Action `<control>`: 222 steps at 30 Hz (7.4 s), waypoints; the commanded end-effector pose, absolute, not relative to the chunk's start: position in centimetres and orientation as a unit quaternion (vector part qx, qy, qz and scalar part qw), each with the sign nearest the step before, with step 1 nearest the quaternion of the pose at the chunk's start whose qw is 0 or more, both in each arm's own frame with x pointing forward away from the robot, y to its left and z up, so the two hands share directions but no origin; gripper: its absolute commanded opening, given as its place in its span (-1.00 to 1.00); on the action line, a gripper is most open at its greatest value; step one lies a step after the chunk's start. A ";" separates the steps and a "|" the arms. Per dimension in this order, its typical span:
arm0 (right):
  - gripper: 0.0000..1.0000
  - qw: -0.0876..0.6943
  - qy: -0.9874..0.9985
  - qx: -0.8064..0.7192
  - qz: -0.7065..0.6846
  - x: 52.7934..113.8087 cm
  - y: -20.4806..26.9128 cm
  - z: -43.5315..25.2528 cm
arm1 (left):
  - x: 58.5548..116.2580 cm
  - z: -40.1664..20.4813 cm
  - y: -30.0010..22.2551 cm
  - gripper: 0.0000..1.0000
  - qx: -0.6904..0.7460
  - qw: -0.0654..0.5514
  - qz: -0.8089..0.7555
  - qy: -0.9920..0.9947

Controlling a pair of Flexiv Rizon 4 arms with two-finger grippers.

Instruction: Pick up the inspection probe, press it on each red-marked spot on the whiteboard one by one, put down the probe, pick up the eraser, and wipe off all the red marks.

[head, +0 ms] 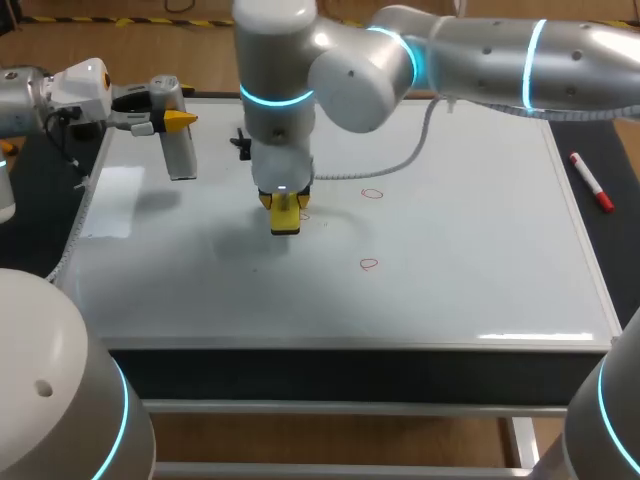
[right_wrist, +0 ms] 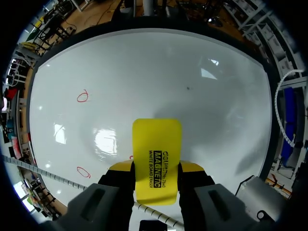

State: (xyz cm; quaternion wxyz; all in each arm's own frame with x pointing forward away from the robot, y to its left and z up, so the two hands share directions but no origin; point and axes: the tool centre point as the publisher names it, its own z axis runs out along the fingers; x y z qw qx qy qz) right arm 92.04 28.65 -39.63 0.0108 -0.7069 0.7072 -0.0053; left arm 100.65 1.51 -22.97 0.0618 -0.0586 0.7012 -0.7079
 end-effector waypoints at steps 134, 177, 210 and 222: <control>-1.00 -0.020 0.686 -0.726 0.034 93.1 26.3 -43.2 | 100.7 -22.8 1.5 -1.00 -0.058 0.061 -0.708 0.702; -1.00 -0.015 0.745 -0.666 0.032 99.3 14.8 -35.1 | 100.7 -22.8 1.5 -1.00 -0.058 0.061 -0.708 0.702; -1.00 -0.036 0.896 -0.443 0.025 103.9 -10.3 -35.0 | 100.7 -22.8 1.5 -1.00 -0.058 0.061 -0.708 0.702; -1.00 -0.032 0.901 -0.433 0.021 103.8 -11.3 -34.8 | 100.7 -22.8 1.5 -1.00 -0.058 0.061 -0.708 0.702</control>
